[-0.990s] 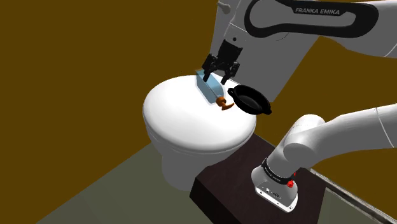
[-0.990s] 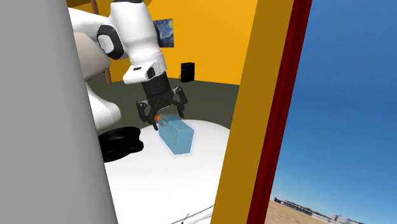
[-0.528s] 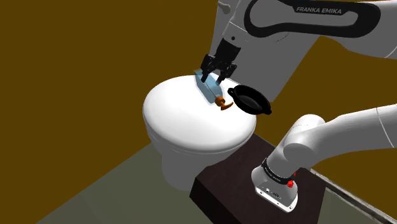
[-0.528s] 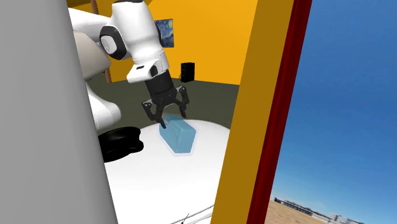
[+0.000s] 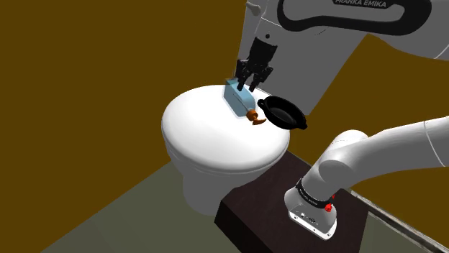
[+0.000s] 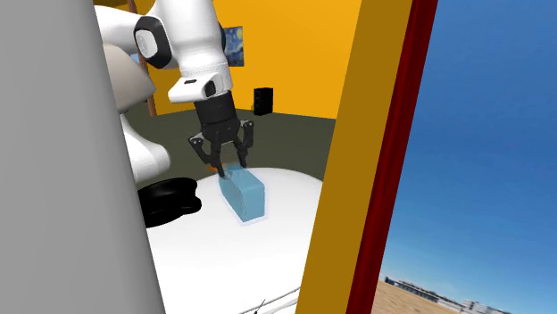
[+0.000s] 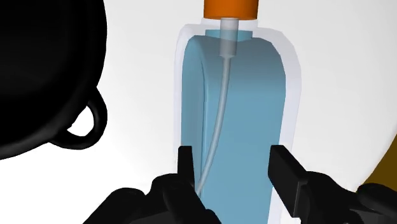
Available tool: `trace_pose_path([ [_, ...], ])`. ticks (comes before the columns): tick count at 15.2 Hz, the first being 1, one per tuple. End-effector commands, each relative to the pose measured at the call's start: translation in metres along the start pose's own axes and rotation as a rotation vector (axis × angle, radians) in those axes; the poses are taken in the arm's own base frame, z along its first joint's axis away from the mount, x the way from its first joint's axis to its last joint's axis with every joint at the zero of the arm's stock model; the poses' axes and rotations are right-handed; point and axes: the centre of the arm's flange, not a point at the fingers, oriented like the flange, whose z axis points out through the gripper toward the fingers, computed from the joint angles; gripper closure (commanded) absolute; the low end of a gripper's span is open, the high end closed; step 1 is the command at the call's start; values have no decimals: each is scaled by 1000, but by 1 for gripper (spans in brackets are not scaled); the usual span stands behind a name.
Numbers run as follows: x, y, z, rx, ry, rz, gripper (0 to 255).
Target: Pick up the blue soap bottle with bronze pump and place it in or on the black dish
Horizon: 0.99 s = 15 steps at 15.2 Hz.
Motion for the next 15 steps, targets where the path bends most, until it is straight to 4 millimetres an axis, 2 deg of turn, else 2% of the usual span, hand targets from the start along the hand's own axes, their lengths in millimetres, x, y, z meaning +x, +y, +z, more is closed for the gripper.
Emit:
trace_pose_path([
  [1, 0, 1, -4, -18, -11, 0, 255],
  [7, 0, -5, -35, -18, -11, 0, 255],
  [8, 0, -4, -29, -17, -11, 0, 255],
  [9, 0, -4, -29, -17, -11, 0, 0],
  [12, -35, -5, -5, -32, 31, 42, 0],
  [15, -34, -5, 11, -32, 31, 42, 0],
])
